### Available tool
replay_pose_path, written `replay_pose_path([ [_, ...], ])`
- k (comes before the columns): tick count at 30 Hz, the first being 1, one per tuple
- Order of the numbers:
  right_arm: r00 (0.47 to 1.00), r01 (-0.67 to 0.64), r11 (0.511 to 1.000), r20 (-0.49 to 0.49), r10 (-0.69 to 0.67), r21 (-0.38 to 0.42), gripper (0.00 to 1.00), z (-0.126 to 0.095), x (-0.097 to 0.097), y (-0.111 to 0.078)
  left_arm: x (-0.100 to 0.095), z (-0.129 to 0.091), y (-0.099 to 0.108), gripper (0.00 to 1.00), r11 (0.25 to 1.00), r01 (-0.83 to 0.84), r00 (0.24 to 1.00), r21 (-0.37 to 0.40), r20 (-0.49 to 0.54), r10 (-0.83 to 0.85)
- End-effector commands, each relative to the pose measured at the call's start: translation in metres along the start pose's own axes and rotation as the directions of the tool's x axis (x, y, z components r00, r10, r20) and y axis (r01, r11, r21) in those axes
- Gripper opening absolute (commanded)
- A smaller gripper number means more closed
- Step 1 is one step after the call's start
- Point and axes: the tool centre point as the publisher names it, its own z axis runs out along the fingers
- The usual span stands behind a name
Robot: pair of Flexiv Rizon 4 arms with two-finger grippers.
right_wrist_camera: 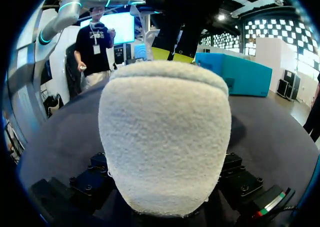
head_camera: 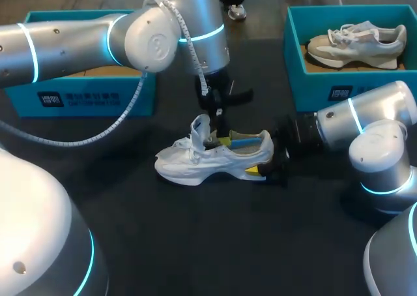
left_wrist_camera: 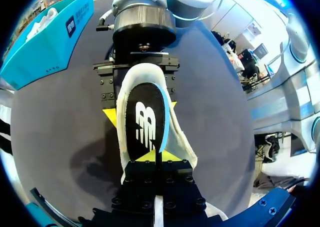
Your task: Take the shoe out of the shoebox, open the shoe tongue, remove and reinsert the insole, then place the shoe into the shoebox
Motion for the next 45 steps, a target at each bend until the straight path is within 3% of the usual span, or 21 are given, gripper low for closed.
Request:
replay_pose_path([
  [1, 1.000, 0.000, 1.000, 0.000, 0.000, 0.002, 0.00, 0.004, 0.000, -0.002, 0.007, -0.006, 0.005, 0.00, 1.000, -0.007, 1.000, 0.018, 0.009, 0.007],
  [20, 1.000, 0.000, 1.000, 0.000, 0.000, 0.002, 0.00, 0.004, 0.000, -0.002, 0.012, -0.030, -0.026, 0.00, 0.991, -0.068, 0.998, 0.115, 0.022, 0.066],
  [32, 1.000, 0.000, 1.000, 0.000, 0.000, 0.002, 0.00, 0.004, 0.000, -0.002, 0.014, -0.031, -0.028, 0.00, 0.988, -0.080, 0.997, 0.134, 0.018, 0.079],
  [45, 1.000, 0.000, 1.000, 0.000, 0.000, 0.002, 0.00, 0.004, 0.000, -0.002, 0.011, -0.024, -0.045, 0.00, 0.983, -0.093, 0.996, 0.156, 0.031, 0.089],
])
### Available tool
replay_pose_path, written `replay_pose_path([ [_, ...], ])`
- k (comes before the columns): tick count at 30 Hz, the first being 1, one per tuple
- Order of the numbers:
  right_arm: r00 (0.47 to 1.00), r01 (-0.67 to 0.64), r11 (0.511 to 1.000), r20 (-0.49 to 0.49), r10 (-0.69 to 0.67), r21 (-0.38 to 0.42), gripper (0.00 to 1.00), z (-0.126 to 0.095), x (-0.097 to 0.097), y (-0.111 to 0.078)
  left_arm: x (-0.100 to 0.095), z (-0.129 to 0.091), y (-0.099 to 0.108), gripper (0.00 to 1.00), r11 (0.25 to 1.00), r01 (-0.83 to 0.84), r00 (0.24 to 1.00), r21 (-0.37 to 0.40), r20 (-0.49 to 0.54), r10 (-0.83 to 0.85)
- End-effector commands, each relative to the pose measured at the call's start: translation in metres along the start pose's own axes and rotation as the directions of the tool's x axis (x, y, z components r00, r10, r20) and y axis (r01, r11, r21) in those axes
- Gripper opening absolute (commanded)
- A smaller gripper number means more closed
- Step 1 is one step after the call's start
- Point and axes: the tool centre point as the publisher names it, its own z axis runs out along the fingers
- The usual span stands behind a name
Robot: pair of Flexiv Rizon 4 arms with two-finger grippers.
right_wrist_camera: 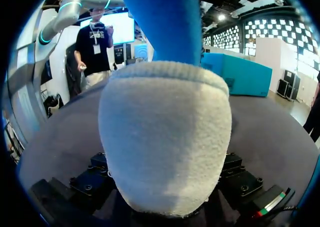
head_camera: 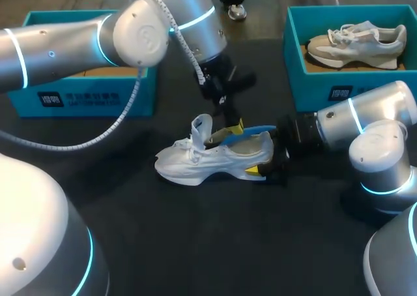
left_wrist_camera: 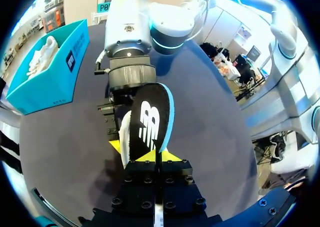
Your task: Take the shoe out of the shoebox, open the shoe tongue, remove and reinsert the insole, then place the shoe into the shoebox
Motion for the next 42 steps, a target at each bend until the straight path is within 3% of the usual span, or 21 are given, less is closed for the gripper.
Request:
replay_pose_path([
  [1, 1.000, 0.000, 1.000, 0.000, 0.000, 0.002, 0.00, 0.004, 0.000, -0.001, -0.001, 0.008, -0.003, 0.00, 1.000, 0.000, 1.000, 0.005, 0.002, 0.000],
  [2, 1.000, 0.000, 1.000, 0.000, 0.000, 0.002, 0.00, 0.004, 0.000, -0.001, -0.001, 0.008, -0.003, 0.00, 1.000, 0.002, 1.000, 0.005, 0.001, -0.002],
  [3, 1.000, 0.000, 1.000, 0.000, 0.000, 0.002, 0.00, 0.004, 0.000, -0.001, -0.001, 0.009, -0.003, 0.12, 1.000, 0.004, 1.000, 0.005, 0.001, -0.004],
  [4, 1.000, 0.000, 1.000, 0.000, 0.000, 0.002, 0.00, 0.004, 0.000, -0.001, 0.000, 0.009, -0.003, 0.36, 1.000, 0.005, 1.000, 0.005, 0.001, -0.005],
  [5, 1.000, 0.000, 1.000, 0.000, 0.000, 0.002, 0.00, 0.004, 0.000, -0.001, 0.001, 0.009, -0.002, 0.44, 1.000, 0.005, 1.000, 0.005, 0.000, -0.005],
  [6, 1.000, 0.000, 1.000, 0.000, 0.000, 0.002, 0.00, 0.004, 0.000, -0.001, 0.003, 0.007, -0.001, 0.61, 1.000, 0.005, 1.000, 0.005, 0.001, -0.005],
  [7, 1.000, 0.000, 1.000, 0.000, 0.000, 0.002, 0.00, 0.004, 0.000, -0.001, 0.005, 0.006, -0.001, 0.89, 1.000, 0.003, 1.000, 0.007, 0.005, -0.003],
  [8, 1.000, 0.000, 1.000, 0.000, 0.000, 0.002, 0.00, 0.004, 0.000, -0.001, 0.005, 0.004, 0.000, 1.00, 1.000, 0.002, 1.000, 0.011, 0.008, -0.002],
  [19, 1.000, 0.000, 1.000, 0.000, 0.000, 0.002, 0.00, 0.004, 0.000, -0.001, 0.011, -0.009, 0.004, 1.00, 1.000, 0.009, 0.991, 0.003, 0.131, -0.009],
  [24, 1.000, 0.000, 1.000, 0.000, 0.000, 0.002, 0.00, 0.004, 0.000, -0.001, 0.012, -0.012, 0.003, 1.00, 1.000, -0.005, 0.970, -0.014, 0.244, 0.008],
  [40, 1.000, 0.000, 1.000, 0.000, 0.000, 0.002, 0.00, 0.004, 0.000, -0.001, -0.006, -0.001, -0.003, 1.00, 0.999, -0.029, 0.881, -0.026, 0.472, 0.038],
  [42, 1.000, 0.000, 1.000, 0.000, 0.000, 0.002, 0.00, 0.004, 0.000, -0.001, -0.010, 0.001, -0.002, 0.96, 0.999, -0.024, 0.865, -0.024, 0.500, 0.033],
])
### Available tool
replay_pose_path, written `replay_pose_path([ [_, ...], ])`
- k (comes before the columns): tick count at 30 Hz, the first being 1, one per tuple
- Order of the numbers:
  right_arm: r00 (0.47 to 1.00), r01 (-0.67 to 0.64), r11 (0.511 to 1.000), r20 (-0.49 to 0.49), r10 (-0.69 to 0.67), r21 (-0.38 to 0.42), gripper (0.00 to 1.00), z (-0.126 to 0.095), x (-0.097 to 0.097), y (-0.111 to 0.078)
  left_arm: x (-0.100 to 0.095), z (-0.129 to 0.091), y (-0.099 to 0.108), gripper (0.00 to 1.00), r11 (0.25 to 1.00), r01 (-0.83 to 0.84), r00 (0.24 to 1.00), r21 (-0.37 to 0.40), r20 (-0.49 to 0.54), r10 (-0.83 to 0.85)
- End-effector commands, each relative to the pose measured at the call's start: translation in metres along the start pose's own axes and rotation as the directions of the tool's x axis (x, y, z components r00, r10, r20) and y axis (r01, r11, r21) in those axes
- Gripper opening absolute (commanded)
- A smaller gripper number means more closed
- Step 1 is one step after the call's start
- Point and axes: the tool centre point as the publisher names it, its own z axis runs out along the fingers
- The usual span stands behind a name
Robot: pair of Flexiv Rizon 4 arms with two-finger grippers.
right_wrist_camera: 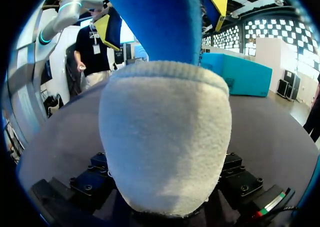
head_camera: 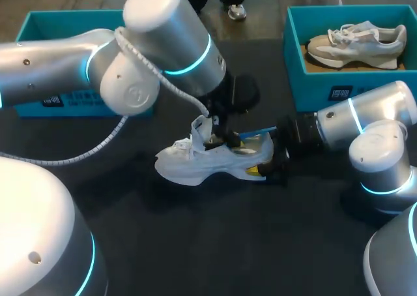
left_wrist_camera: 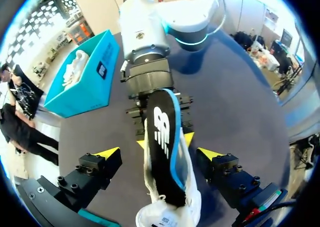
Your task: Take the shoe out of the shoebox, open the shoe tongue, remove and reinsert the insole, then place the shoe into the shoebox
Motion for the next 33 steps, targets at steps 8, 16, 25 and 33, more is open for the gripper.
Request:
replay_pose_path([
  [8, 1.000, 0.000, 1.000, 0.000, 0.000, 0.002, 0.00, 0.004, 0.000, -0.001, 0.000, 0.019, 0.007, 0.84, 1.000, 0.025, 0.990, 0.009, 0.138, -0.026],
  [16, 1.000, 0.000, 1.000, 0.000, 0.000, 0.002, 0.00, 0.004, 0.000, -0.001, 0.000, 0.023, 0.009, 0.74, 0.999, 0.045, 0.990, 0.031, 0.129, -0.049],
  [25, 1.000, 0.000, 1.000, 0.000, 0.000, 0.002, 0.00, 0.004, 0.000, -0.001, 0.000, 0.029, 0.010, 0.59, 0.998, 0.056, 0.992, 0.042, 0.113, -0.060],
  [33, 1.000, 0.000, 1.000, 0.000, 0.000, 0.002, 0.00, 0.004, 0.000, -0.001, 0.003, 0.028, 0.007, 0.45, 0.996, 0.058, 0.994, 0.061, 0.094, -0.064],
])
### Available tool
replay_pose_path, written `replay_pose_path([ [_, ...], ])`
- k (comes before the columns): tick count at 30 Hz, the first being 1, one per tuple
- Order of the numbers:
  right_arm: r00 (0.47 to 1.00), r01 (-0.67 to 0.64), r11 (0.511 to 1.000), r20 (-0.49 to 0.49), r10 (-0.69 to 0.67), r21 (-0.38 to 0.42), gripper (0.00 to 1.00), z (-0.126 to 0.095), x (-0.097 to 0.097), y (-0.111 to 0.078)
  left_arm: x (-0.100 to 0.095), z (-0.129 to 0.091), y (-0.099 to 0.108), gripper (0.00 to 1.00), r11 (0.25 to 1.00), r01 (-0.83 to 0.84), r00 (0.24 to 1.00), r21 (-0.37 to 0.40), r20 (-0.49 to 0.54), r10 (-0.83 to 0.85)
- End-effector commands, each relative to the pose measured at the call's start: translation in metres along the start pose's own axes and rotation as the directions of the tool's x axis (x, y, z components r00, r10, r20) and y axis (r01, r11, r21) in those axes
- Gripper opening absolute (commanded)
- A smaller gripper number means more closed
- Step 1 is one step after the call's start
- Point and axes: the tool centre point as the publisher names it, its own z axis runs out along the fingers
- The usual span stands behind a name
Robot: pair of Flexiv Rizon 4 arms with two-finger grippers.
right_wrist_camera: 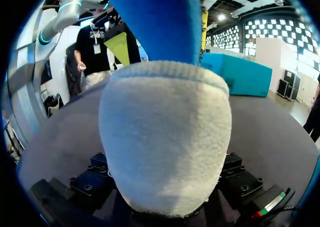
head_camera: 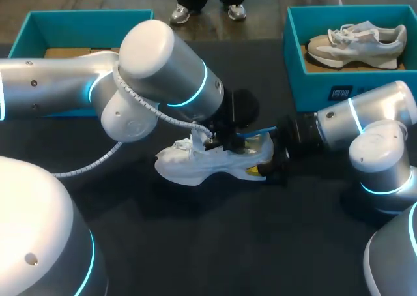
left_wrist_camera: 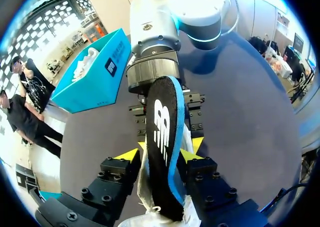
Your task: Take the shoe out of the shoebox, open the shoe tongue, remove and reinsert the insole, then place the shoe into the shoebox
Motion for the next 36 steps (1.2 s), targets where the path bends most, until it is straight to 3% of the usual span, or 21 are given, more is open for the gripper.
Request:
replay_pose_path([
  [1, 1.000, 0.000, 1.000, 0.000, 0.000, 0.002, 0.00, 0.004, 0.000, -0.001, -0.001, 0.002, 0.002, 0.44, 1.000, 0.000, 1.000, 0.009, -0.009, 0.000],
  [8, 1.000, 0.000, 1.000, 0.000, 0.000, 0.002, 0.00, 0.004, 0.000, -0.001, -0.001, 0.001, -0.001, 0.38, 1.000, 0.005, 1.000, 0.024, -0.027, -0.004],
  [11, 1.000, 0.000, 1.000, 0.000, 0.000, 0.002, 0.00, 0.004, 0.000, -0.001, -0.001, 0.000, -0.002, 0.22, 1.000, 0.005, 0.999, 0.030, -0.032, -0.004],
  [14, 1.000, 0.000, 1.000, 0.000, 0.000, 0.002, 0.00, 0.004, 0.000, -0.001, -0.001, 0.001, -0.002, 0.00, 0.999, 0.004, 0.999, 0.032, -0.041, -0.003],
  [24, 1.000, 0.000, 1.000, 0.000, 0.000, 0.002, 0.00, 0.004, 0.000, -0.001, -0.003, -0.006, -0.006, 0.00, 0.998, 0.007, 0.998, 0.067, -0.066, -0.003],
  [36, 1.000, 0.000, 1.000, 0.000, 0.000, 0.002, 0.00, 0.004, 0.000, -0.001, -0.019, -0.038, -0.049, 0.00, 0.977, 0.009, 0.996, 0.211, -0.085, 0.009],
])
